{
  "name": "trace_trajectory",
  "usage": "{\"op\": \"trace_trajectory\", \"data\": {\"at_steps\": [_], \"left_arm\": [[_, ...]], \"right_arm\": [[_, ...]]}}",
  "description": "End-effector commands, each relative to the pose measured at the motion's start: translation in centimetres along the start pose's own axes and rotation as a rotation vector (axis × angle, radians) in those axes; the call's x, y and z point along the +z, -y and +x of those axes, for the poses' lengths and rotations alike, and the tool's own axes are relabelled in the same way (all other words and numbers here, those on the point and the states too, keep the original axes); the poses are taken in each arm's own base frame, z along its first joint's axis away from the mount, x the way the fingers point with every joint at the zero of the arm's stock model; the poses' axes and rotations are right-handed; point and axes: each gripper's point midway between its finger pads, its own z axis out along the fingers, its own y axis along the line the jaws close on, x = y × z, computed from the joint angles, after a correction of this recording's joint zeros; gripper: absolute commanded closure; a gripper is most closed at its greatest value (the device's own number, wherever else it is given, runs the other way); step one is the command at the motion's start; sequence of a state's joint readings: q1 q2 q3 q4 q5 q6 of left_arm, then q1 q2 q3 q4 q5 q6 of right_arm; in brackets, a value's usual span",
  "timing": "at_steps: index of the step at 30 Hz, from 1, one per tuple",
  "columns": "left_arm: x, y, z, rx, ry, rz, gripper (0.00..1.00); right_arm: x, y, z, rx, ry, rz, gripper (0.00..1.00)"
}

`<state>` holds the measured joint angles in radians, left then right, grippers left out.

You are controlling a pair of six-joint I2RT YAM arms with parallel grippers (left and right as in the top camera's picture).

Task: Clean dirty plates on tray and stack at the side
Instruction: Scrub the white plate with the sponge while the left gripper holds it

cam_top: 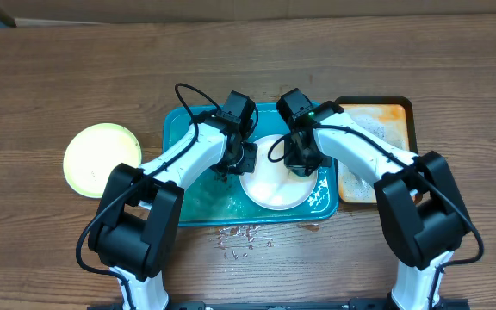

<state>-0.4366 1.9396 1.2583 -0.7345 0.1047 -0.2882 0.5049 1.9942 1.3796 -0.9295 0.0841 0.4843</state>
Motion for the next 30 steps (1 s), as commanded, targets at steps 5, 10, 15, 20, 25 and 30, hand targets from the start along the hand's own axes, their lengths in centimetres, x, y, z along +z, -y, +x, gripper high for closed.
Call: {"op": "trace_trajectory", "data": {"at_steps": [5, 10, 15, 20, 25, 30], "left_arm": [[0.8, -1.0, 0.9, 0.003, -0.036, -0.038, 0.96], [0.8, -1.0, 0.9, 0.003, -0.036, -0.038, 0.96], [0.8, -1.0, 0.9, 0.003, -0.036, -0.038, 0.96], [0.8, -1.0, 0.9, -0.002, -0.036, -0.038, 0.96], [0.8, -1.0, 0.8, -0.032, -0.032, -0.038, 0.96], [0.8, -1.0, 0.8, -0.035, -0.032, -0.038, 0.96]], "right_arm": [[-7.1, 2.2, -4.6, 0.011, 0.295, 0.043, 0.96], [-8.4, 2.6, -4.2, 0.013, 0.301, 0.039, 0.96], [-7.5, 2.6, -3.2, 0.004, 0.259, 0.035, 0.96], [-5.4, 1.0, -1.5, -0.071, 0.193, -0.06, 0.96], [-3.5, -0.5, -0.9, -0.205, 0.208, -0.137, 0.96], [-3.3, -1.7, -1.6, -0.283, 0.262, -0.177, 0.96]]}}
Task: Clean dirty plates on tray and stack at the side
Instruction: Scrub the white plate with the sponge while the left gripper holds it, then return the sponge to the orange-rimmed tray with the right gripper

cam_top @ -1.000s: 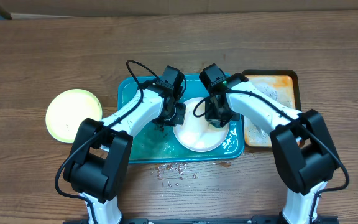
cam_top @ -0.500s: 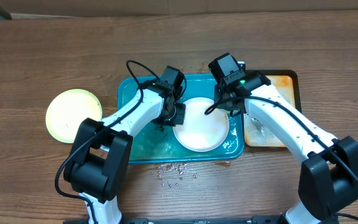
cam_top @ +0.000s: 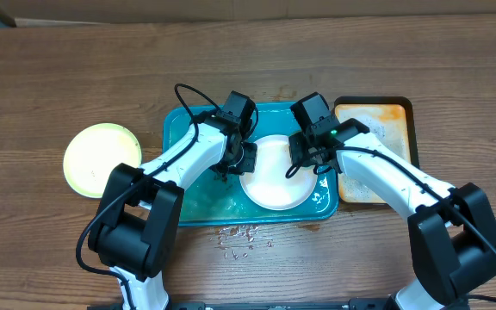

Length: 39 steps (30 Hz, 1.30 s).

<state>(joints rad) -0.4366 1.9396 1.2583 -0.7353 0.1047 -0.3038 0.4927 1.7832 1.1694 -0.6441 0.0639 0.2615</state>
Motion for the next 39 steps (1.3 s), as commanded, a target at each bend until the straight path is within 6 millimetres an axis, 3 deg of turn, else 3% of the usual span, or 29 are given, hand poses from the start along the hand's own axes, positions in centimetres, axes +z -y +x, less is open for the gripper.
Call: {"op": "trace_trajectory", "data": {"at_steps": [1, 11, 15, 18, 25, 34, 39], "left_arm": [[0.8, -1.0, 0.8, -0.019, -0.031, -0.038, 0.96], [0.8, -0.9, 0.6, -0.02, -0.023, -0.035, 0.96], [0.8, -0.9, 0.4, -0.021, -0.017, -0.033, 0.96], [0.8, -0.9, 0.5, -0.021, -0.017, -0.033, 0.96], [0.8, -0.9, 0.5, -0.021, -0.017, -0.033, 0.96], [0.8, -0.9, 0.5, -0.025, -0.018, -0.033, 0.96], [0.8, -0.9, 0.5, -0.025, -0.018, -0.033, 0.96]], "right_arm": [[0.2, -1.2, -0.2, -0.089, 0.017, -0.058, 0.96], [2.3, -1.7, 3.4, -0.09, -0.043, -0.131, 0.96], [3.1, 0.5, 3.6, -0.054, -0.01, -0.014, 0.96], [2.9, 3.7, 2.7, 0.038, 0.045, 0.163, 0.96], [0.8, 6.0, 0.2, 0.083, 0.125, 0.321, 0.96], [-4.0, 5.8, -2.7, 0.18, 0.244, 0.307, 0.96], [-6.0, 6.5, -2.8, 0.199, 0.266, 0.309, 0.96]]}}
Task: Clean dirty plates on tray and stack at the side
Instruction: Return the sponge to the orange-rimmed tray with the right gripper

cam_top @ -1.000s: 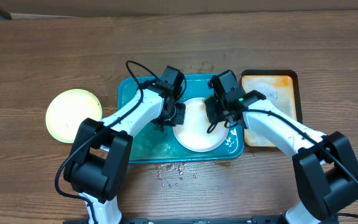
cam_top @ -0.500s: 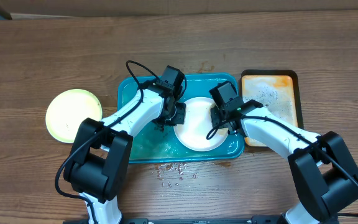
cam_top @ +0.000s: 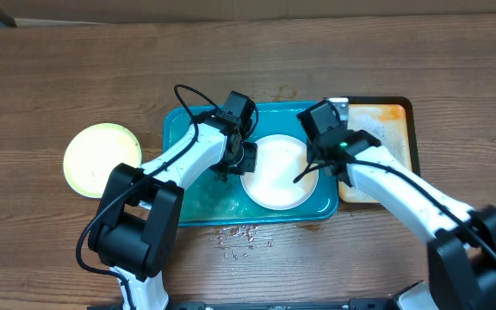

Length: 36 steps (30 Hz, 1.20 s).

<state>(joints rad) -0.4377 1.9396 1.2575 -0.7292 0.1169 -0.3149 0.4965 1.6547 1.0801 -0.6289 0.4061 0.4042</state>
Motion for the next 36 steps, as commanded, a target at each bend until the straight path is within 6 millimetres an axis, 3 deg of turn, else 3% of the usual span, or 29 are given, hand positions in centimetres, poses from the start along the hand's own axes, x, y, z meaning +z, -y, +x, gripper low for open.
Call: {"op": "trace_trajectory", "data": {"at_steps": [1, 10, 14, 15, 18, 22, 30, 36], "left_arm": [[0.8, -1.2, 0.5, -0.016, -0.02, -0.047, 0.96], [0.1, -1.3, 0.2, -0.016, -0.006, -0.055, 0.96], [-2.4, -1.8, -1.2, -0.013, 0.053, -0.113, 0.96], [-4.0, -2.3, -1.7, -0.012, 0.084, -0.152, 0.96], [-6.6, -3.4, -2.4, -0.013, 0.134, -0.234, 0.96], [-9.3, -4.2, -3.2, -0.017, 0.203, -0.297, 0.96], [-15.4, -8.1, -3.9, -0.011, 0.372, -0.615, 0.96], [-19.5, -8.0, -4.4, 0.078, 0.49, -0.864, 0.96]], "right_arm": [[-2.0, 1.5, -2.4, 0.064, 0.071, 0.022, 0.96], [-0.4, 7.0, -0.8, 0.178, -0.083, 0.056, 0.96], [0.5, 8.8, -0.6, 0.249, -0.155, -0.042, 0.96], [0.8, 9.2, -0.5, 0.263, -0.18, -0.095, 0.96], [1.4, 9.6, 0.1, 0.279, -0.235, -0.192, 0.96], [2.8, 10.5, 1.9, 0.305, -0.307, -0.198, 0.96], [5.9, 9.5, 6.1, 0.311, -0.458, -0.206, 0.96], [6.4, 9.1, 6.6, 0.314, -0.479, -0.221, 0.96]]}}
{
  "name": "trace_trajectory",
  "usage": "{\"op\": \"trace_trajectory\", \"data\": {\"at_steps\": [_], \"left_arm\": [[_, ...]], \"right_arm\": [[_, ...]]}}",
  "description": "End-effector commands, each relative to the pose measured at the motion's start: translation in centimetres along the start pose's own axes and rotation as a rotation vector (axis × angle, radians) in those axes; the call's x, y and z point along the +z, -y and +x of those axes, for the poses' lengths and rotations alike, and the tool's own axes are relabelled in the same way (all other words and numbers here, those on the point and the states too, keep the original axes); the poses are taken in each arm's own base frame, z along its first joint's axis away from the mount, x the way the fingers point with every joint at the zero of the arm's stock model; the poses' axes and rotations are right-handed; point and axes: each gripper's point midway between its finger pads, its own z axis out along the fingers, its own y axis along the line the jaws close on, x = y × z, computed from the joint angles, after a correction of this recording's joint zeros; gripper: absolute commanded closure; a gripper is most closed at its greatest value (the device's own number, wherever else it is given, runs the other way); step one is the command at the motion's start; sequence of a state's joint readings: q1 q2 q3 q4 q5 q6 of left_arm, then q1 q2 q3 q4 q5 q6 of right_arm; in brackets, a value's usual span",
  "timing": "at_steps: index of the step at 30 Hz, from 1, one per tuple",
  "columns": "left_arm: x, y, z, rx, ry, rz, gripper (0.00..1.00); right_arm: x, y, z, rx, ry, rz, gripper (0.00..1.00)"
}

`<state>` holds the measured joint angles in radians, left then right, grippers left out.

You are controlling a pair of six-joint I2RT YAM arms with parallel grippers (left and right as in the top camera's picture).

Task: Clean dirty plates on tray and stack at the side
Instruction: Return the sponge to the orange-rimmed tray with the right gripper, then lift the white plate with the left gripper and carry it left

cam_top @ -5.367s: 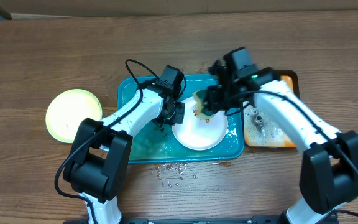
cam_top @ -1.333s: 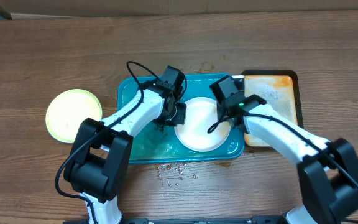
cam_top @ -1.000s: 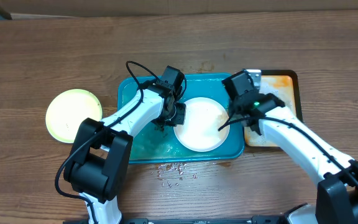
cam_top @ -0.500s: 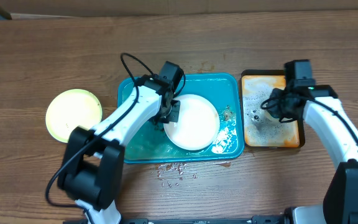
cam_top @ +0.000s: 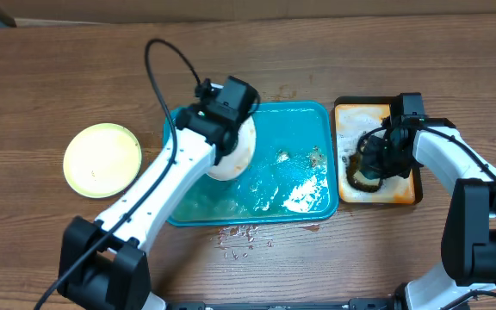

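My left gripper (cam_top: 227,138) is shut on the rim of a white plate (cam_top: 238,153), which it holds tilted above the left half of the teal tray (cam_top: 317,116). The tray's wet bottom lies bare, with foam and bits of dirt. At the left a pale yellow plate (cam_top: 102,159) lies flat on the table. My right gripper (cam_top: 370,168) is down over the small orange-rimmed tray (cam_top: 377,108) on the right. Its fingers are on a dark sponge (cam_top: 360,182) that touches that tray. How the fingers stand is hard to see from above.
Small crumbs (cam_top: 241,232) are scattered on the wooden table in front of the teal tray. The left arm's black cable (cam_top: 158,60) loops high behind the tray. The small tray sits tight against the teal tray's right side.
The left gripper has lifted the white plate off the tray's middle and holds it tilted at the left half. The right gripper has moved from the plate's right edge to the small tray.
At first the left gripper held the white plate's left rim in the teal tray while the right gripper worked on its surface. The right gripper was then further right each time. Now the plate is raised at the left and the right gripper is over the small tray.
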<state>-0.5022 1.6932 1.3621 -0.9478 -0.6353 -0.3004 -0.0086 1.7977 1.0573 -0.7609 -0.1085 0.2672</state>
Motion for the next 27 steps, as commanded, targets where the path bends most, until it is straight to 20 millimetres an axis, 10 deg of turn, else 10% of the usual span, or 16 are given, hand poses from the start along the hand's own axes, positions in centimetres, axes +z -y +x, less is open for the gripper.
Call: {"op": "trace_trajectory", "data": {"at_steps": [1, 15, 27], "left_arm": [[-3.2, -3.1, -2.4, 0.045, 0.153, -0.23, 0.96], [-10.1, -0.4, -4.1, 0.131, 0.414, -0.42, 0.96], [-10.6, 0.0, -4.2, 0.123, 0.438, -0.419, 0.96]], "right_arm": [[0.4, -0.3, 0.3, -0.005, -0.017, -0.024, 0.96], [0.4, -0.3, 0.4, -0.004, -0.02, -0.022, 0.96], [0.4, -0.3, 0.4, -0.004, -0.021, -0.022, 0.96]]}}
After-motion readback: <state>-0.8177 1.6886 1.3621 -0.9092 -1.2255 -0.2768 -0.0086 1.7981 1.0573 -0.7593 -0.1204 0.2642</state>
